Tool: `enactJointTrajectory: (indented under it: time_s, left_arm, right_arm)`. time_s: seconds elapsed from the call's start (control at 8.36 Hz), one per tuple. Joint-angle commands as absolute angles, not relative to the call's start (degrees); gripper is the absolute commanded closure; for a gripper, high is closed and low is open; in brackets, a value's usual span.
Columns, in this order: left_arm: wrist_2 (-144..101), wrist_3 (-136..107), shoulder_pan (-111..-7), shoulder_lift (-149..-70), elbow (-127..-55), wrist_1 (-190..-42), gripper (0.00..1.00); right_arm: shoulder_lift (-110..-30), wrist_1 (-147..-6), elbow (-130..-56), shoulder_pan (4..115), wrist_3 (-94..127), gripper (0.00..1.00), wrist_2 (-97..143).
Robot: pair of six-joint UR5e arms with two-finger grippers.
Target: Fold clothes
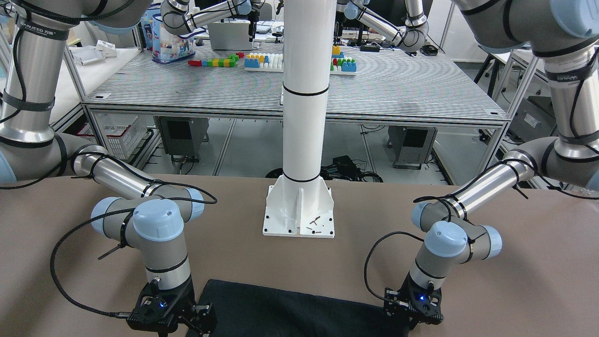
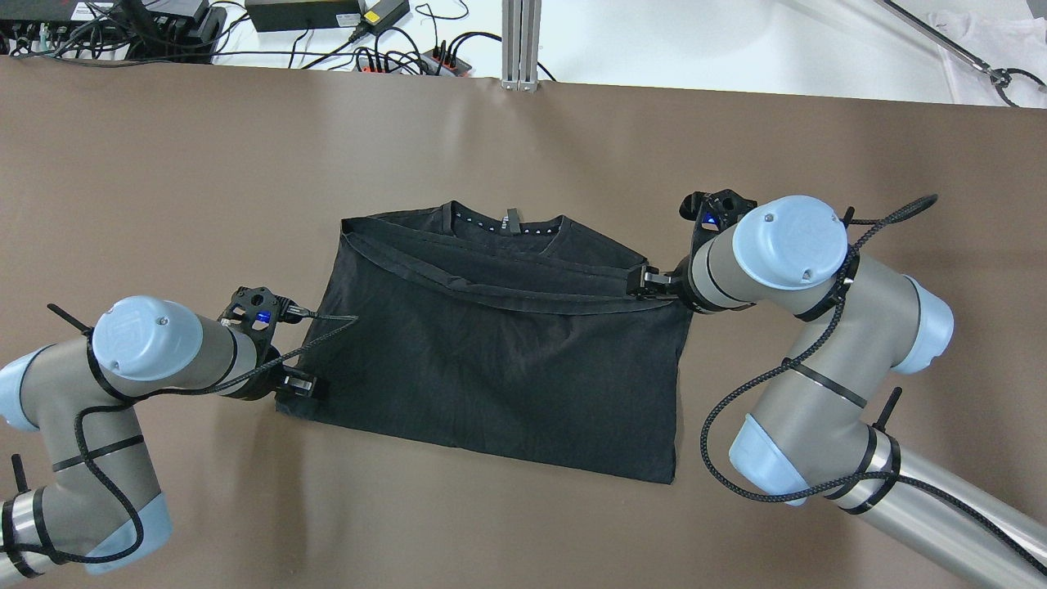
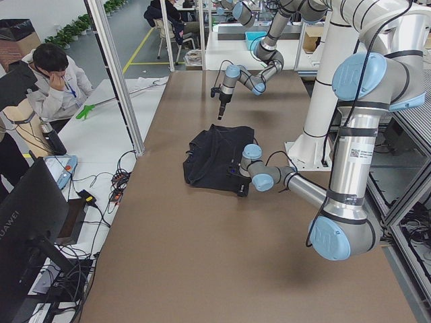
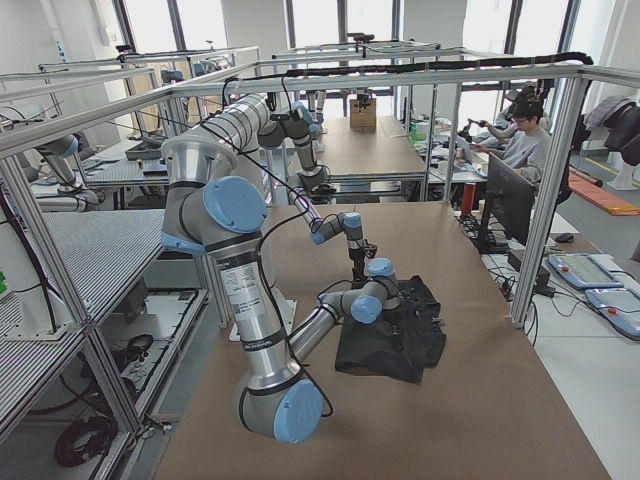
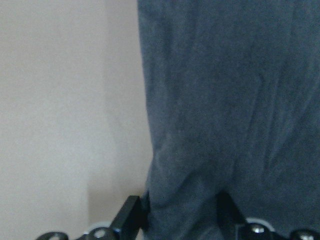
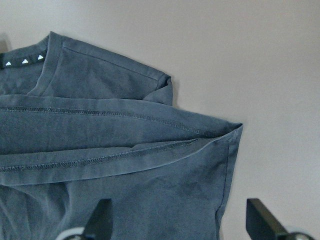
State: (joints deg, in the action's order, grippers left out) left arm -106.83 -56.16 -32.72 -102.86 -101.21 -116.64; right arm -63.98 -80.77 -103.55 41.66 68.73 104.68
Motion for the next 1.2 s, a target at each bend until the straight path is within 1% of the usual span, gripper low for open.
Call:
enactJointTrajectory:
  time_s: [0.0, 0.12, 0.24, 0.36, 0.48, 0.6, 0.84, 0.96, 1.08]
  left_arm:
    - [-106.88, -56.16, -32.08, -102.3, -101.42, -116.63, 0.54]
    - [-106.96, -56.16, -32.08, -101.78, -102.56, -116.63, 0.85]
    - [-107.05, -56.16, -32.08, -100.12, -105.44, -116.2, 1.0]
    - [-108.53, -56.16, -32.25, -99.15, -107.3, -115.93, 1.0]
    - [-108.54, -56.16, -32.34, -98.88, -107.49, -115.93, 1.0]
    - [-108.11, -56.16, -32.6, -98.96, -107.14, -115.75, 1.0]
    - [-107.75, -55.03, -35.66, -100.88, -106.09, -110.08, 1.0]
    - [-107.75, -54.67, -38.64, -104.29, -103.56, -107.69, 1.0]
    - [-107.67, -52.93, -41.37, -108.42, -98.4, -107.41, 1.0]
  right_arm:
    - [-63.9, -80.77, -103.53, 41.66, 68.73, 0.06, 104.68]
    - [-63.9, -80.77, -103.45, 41.66, 68.73, 0.06, 104.68]
    - [-63.9, -80.77, -103.45, 41.66, 68.64, 0.06, 104.68]
    - [-63.9, -80.77, -103.45, 41.66, 68.64, 0.06, 104.68]
    - [-63.9, -80.77, -103.45, 41.66, 68.64, 0.06, 104.68]
    - [-63.9, -80.77, -103.45, 41.66, 68.64, 0.06, 104.68]
    - [-63.9, -80.77, -103.45, 41.66, 68.73, 0.06, 104.68]
    - [-63.98, -80.77, -103.45, 41.66, 68.73, 0.06, 104.68]
    - [-63.98, -80.77, -103.45, 41.66, 68.73, 0.06, 104.68]
